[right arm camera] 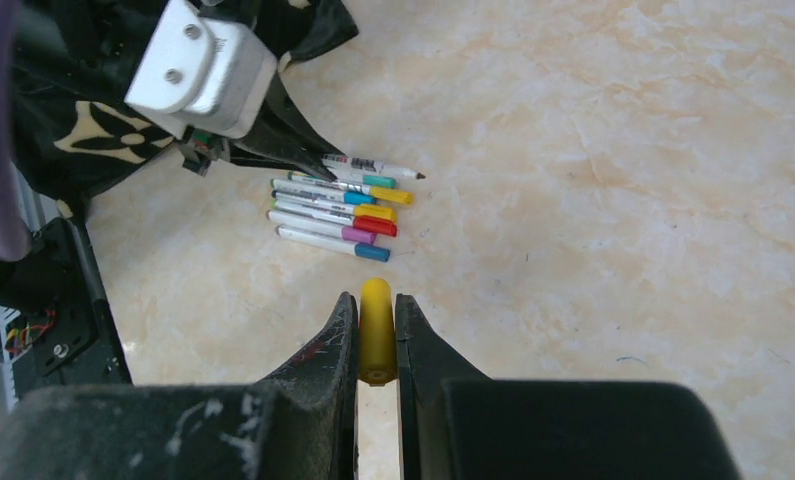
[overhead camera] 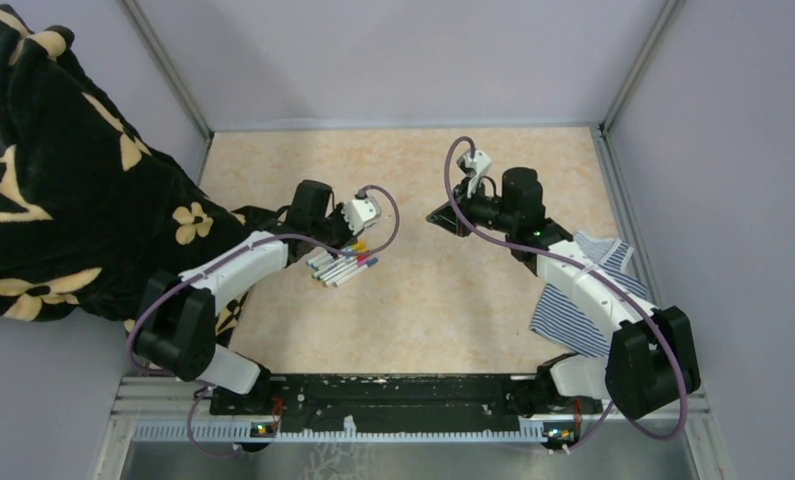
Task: Open the pen caps
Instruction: Place the pen at the center of the board.
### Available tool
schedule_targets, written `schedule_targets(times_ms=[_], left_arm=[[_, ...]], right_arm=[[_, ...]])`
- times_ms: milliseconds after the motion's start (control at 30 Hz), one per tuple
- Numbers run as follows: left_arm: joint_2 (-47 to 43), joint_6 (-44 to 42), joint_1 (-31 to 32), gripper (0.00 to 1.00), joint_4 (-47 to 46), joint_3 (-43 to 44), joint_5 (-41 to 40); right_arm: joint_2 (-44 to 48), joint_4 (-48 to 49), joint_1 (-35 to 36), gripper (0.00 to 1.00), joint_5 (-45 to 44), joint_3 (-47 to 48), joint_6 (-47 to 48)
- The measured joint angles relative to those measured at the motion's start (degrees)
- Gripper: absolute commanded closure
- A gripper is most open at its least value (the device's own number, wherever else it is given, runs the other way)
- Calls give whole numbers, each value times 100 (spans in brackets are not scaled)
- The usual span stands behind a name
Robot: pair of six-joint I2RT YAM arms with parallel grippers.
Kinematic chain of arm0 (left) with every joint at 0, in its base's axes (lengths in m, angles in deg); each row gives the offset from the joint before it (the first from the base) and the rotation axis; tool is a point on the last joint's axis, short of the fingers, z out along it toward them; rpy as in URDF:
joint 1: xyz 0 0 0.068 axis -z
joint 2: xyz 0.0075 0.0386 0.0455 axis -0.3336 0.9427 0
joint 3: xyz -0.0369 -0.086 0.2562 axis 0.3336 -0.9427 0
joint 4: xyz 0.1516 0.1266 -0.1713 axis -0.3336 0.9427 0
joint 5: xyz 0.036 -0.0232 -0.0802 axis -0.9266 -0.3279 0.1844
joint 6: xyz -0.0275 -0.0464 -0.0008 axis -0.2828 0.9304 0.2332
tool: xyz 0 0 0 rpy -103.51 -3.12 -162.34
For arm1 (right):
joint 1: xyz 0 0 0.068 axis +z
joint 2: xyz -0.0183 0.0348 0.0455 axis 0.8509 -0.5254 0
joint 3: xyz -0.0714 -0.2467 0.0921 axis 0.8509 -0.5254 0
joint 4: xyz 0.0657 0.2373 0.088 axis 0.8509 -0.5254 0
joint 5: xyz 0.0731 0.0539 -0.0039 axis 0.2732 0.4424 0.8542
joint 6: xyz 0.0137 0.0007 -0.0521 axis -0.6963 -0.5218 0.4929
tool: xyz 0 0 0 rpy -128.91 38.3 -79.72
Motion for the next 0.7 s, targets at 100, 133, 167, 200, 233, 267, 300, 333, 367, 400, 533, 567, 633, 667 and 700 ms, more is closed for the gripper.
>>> schedule_targets(times_ms=[100,133,167,200,233,267,300,333,367,400,533,567,633,667,700], left_arm=[[282,225,-103,100,-22,157,-251],[376,297,-125,100,-26,210,-350],[472,376,-140,100,-22,273,-450],[614,479,-168,100,-24,378,-603],[741,575,-190,100,-24,481,-748],[859,651,-203,100,-24,581,-872],[1010,758,-234,100,-4,728,-1016],[1143,839,-262,100,-2,857,-1141],[1279,922,-304,100,-7,990,-1263],[1388,997,-348,100,-7,1093,-1355],[1891,1375,-651,100,70,1578,-1637],[2024,1480,-754,100,83,1709,-1663],[2321,1720,-1016,100,151,2026,-1690],[2459,1845,-1154,100,179,2177,-1692],[2586,1969,-1279,100,219,2323,-1690]], right_arm=[[15,59,0,100,-46,0,0],[15,63,-2,100,-57,0,0],[15,68,-7,100,-72,0,0],[15,74,-15,100,-79,0,0],[15,83,-17,100,-96,-2,0],[15,85,-22,100,-107,-2,0],[17,85,-22,100,-120,-2,0],[20,87,-24,100,-136,-4,0],[22,87,-24,100,-144,-4,0],[24,87,-24,100,-160,-4,0],[37,111,-26,100,-199,-17,0],[39,136,-26,100,-203,-33,0],[42,166,-26,100,-208,-44,-2],[42,177,-26,100,-216,-44,0],[42,197,-26,100,-223,-44,0]])
